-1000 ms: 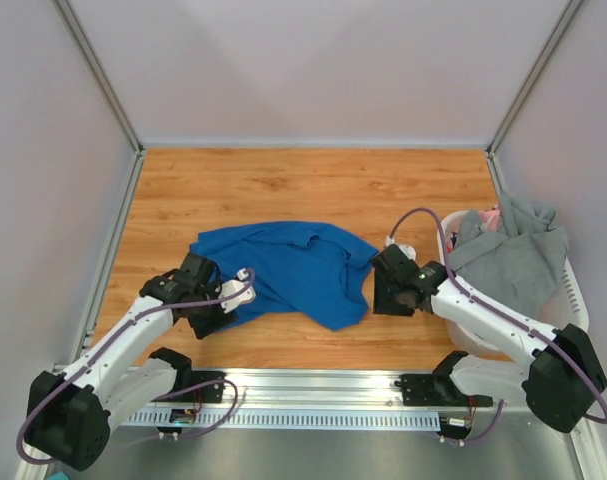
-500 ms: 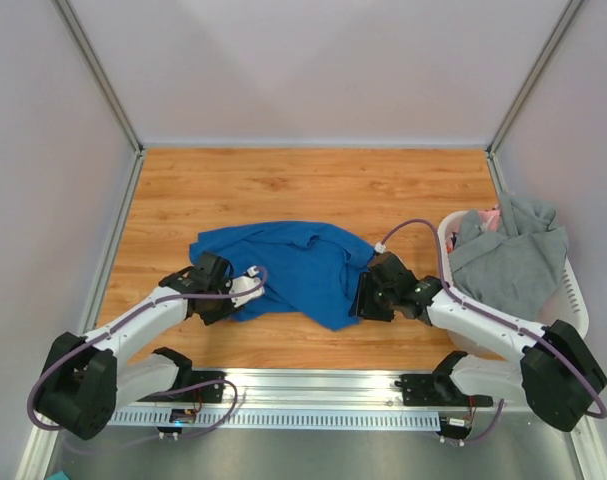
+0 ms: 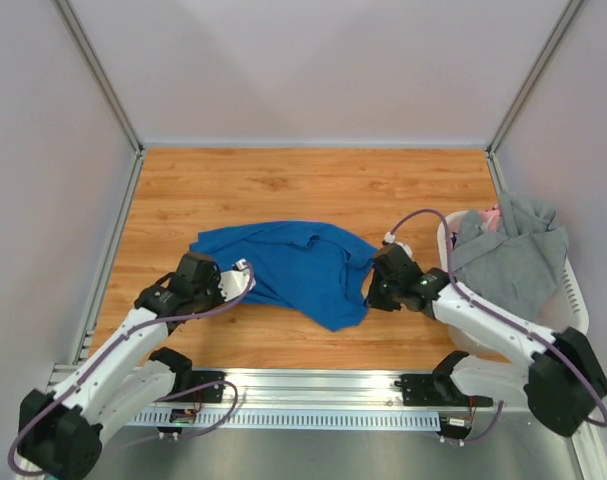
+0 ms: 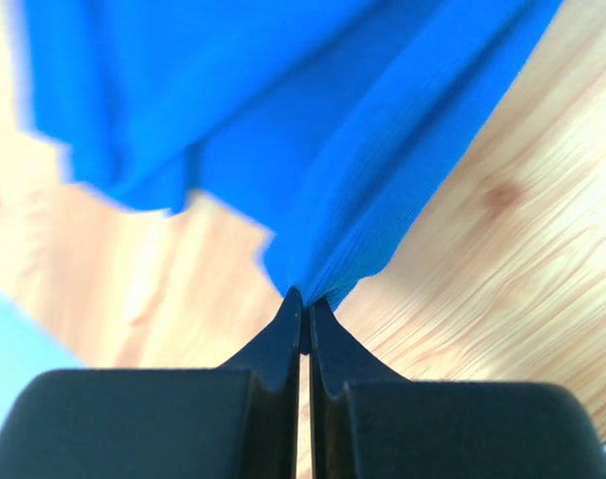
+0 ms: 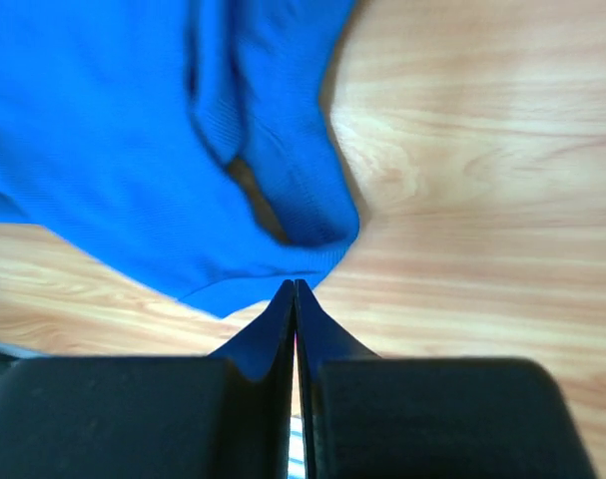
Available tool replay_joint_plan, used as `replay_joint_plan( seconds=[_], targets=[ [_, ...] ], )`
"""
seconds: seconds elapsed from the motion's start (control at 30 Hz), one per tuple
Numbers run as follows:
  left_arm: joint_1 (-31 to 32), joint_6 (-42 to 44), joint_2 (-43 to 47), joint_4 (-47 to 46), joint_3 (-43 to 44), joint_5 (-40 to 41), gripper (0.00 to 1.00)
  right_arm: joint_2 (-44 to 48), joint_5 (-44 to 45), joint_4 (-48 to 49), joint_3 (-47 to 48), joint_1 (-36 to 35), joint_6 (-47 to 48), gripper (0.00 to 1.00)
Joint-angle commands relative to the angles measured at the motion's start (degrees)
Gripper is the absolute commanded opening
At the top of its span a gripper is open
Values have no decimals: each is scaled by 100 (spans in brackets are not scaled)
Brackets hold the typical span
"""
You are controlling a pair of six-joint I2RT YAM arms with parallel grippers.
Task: Fold and stack the mixed laundry pile
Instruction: Flatten out the tank top at the center of the board.
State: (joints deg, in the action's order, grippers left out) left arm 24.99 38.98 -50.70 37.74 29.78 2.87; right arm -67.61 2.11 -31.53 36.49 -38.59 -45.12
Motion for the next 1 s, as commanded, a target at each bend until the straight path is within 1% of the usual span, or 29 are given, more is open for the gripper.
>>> replay_joint_plan(
  seconds=[0.0,0.03,0.1,0.17,0.2,0.23,0.27,0.3,0.33,0.4,0.47,0.5,0.53,0.63,0.77,0.83,0.9,0.93,0.97],
  targets=[
    [-178,408,718,812,423,355,0,1020,614,-1053,630,97,56,0],
    [-214,461,919,945,563,354,0,1196,685,-1231,718,141,91,0],
    [-284,575,1044,1278,678,389,0,1661,957,-1643,920,229,126,0],
    [-320,549,1167,1464,792,337,0,1909,1020,-1682,887,229,153,0],
    [-320,497,1202,1499,827,258,0,1945,898,-1568,799,238,223,6],
    [-320,444,1203,1509,819,153,0,1954,705,-1410,650,229,188,18],
    [-320,391,1203,1535,801,39,0,1928,259,-1209,492,220,110,28],
    [-311,286,1168,1526,758,-162,0,1797,-6,-641,108,194,-13,46],
    [-320,233,1150,1491,714,-217,0,1700,-339,-409,-35,168,-110,50],
    [-320,128,1097,1421,643,-243,0,1402,-290,30,-203,-60,-190,56],
    [-320,92,1044,1412,634,-226,0,927,-316,278,-335,-218,-234,58],
    [-320,83,1044,1412,626,-226,0,795,-403,618,-388,-245,-234,58],
    [-320,83,1079,1421,634,-217,0,533,-535,761,-475,-272,-234,58],
    [-311,83,1150,1403,608,-147,0,110,-606,1139,-607,-334,-234,58],
    [-320,31,1141,1394,599,-120,0,-312,-931,1964,-854,-334,-365,57],
    [-320,13,1141,1403,599,-120,0,-462,-940,2080,-872,-342,-401,56],
    [-320,13,1150,1412,617,-112,0,-621,-897,2177,-845,-334,-401,51],
    [-320,-4,1158,1412,625,-94,0,-647,-818,2177,-828,-342,-401,45],
    [-320,-13,1159,1429,643,-68,0,-674,-774,2151,-819,-334,-401,29]
  ],
)
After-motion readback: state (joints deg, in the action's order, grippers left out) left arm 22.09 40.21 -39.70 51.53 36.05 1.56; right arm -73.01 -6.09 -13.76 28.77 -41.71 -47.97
